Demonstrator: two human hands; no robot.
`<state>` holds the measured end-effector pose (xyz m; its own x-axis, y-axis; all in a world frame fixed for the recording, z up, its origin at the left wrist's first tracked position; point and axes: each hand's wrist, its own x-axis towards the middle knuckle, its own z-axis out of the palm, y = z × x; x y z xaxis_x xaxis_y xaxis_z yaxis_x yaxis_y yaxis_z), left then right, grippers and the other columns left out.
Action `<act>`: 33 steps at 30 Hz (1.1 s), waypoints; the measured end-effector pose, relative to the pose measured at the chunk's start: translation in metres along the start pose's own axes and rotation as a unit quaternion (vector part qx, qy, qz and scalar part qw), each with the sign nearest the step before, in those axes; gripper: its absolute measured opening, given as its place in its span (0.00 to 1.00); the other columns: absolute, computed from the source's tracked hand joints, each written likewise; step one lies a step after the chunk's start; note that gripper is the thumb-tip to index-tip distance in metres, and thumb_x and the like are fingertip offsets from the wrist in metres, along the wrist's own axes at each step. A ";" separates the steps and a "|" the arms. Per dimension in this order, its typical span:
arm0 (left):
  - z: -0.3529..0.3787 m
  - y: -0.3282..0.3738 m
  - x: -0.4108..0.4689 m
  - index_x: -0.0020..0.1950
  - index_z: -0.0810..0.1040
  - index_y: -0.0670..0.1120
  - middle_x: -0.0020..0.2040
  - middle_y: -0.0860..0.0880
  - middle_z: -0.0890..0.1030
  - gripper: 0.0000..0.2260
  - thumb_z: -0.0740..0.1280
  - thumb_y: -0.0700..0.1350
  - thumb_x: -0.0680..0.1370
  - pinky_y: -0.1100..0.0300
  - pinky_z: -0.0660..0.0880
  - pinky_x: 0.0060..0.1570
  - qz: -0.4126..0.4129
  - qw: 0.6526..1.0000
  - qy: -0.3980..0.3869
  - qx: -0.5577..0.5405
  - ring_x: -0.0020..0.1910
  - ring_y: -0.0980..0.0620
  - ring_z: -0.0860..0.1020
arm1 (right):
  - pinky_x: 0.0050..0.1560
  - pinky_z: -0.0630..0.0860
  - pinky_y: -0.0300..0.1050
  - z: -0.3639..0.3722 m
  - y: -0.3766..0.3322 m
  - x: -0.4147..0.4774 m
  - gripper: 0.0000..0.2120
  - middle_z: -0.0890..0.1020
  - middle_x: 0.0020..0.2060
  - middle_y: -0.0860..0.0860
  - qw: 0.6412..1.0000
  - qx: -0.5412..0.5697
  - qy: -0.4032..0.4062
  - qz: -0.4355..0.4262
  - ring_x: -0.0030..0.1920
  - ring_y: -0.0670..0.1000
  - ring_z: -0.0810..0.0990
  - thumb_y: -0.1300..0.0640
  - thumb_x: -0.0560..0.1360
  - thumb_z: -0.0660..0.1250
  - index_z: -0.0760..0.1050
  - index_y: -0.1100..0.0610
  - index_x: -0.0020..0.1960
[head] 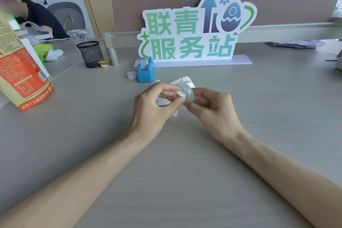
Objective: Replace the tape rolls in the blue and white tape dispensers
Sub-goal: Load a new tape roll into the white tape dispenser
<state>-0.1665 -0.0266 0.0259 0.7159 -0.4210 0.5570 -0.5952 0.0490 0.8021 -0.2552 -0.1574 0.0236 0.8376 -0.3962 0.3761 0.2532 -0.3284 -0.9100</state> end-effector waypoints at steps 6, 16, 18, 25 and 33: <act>-0.001 -0.005 0.007 0.57 0.77 0.56 0.43 0.61 0.77 0.16 0.74 0.48 0.71 0.57 0.77 0.31 -0.007 1.000 -0.019 -0.010 0.46 0.53 0.76 | 0.58 0.80 0.46 0.001 -0.004 0.005 0.11 0.87 0.45 0.48 0.996 0.079 0.006 0.048 0.49 0.47 0.86 0.67 0.73 0.69 0.82 0.56 0.52; -0.003 -0.005 0.008 0.52 0.80 0.60 0.43 0.57 0.82 0.08 0.68 0.54 0.73 0.62 0.67 0.23 -0.095 0.990 -0.099 -0.042 0.33 0.61 0.74 | 0.54 0.82 0.49 -0.006 -0.003 0.007 0.09 0.85 0.50 0.56 0.991 0.111 0.015 0.080 0.55 0.54 0.83 0.66 0.75 0.68 0.82 0.60 0.53; -0.003 -0.003 0.007 0.48 0.81 0.61 0.43 0.59 0.82 0.05 0.69 0.52 0.74 0.62 0.66 0.21 -0.089 0.989 -0.102 -0.055 0.37 0.59 0.74 | 0.51 0.81 0.47 -0.007 -0.004 0.007 0.08 0.85 0.47 0.53 0.989 0.115 0.010 0.090 0.52 0.50 0.83 0.64 0.76 0.67 0.83 0.58 0.52; -0.003 -0.003 0.008 0.48 0.80 0.52 0.37 0.58 0.81 0.02 0.69 0.46 0.76 0.68 0.65 0.24 -0.094 0.989 -0.099 -0.062 0.32 0.57 0.70 | 0.44 0.76 0.33 -0.006 -0.007 0.006 0.10 0.86 0.44 0.50 0.996 0.075 0.010 0.047 0.43 0.41 0.83 0.57 0.75 0.71 0.82 0.58 0.54; -0.001 -0.013 0.009 0.50 0.80 0.49 0.39 0.34 0.78 0.11 0.72 0.53 0.72 0.57 0.71 0.35 -0.077 0.993 -0.092 -0.015 0.34 0.50 0.71 | 0.47 0.80 0.37 -0.007 -0.010 0.004 0.07 0.87 0.46 0.56 0.999 0.024 0.014 0.016 0.47 0.52 0.85 0.62 0.75 0.70 0.82 0.57 0.53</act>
<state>-0.1521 -0.0304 0.0203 0.7178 -0.5833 0.3802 -0.4706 -0.0041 0.8823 -0.2578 -0.1620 0.0351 0.8320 -0.4293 0.3513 0.2507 -0.2741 -0.9285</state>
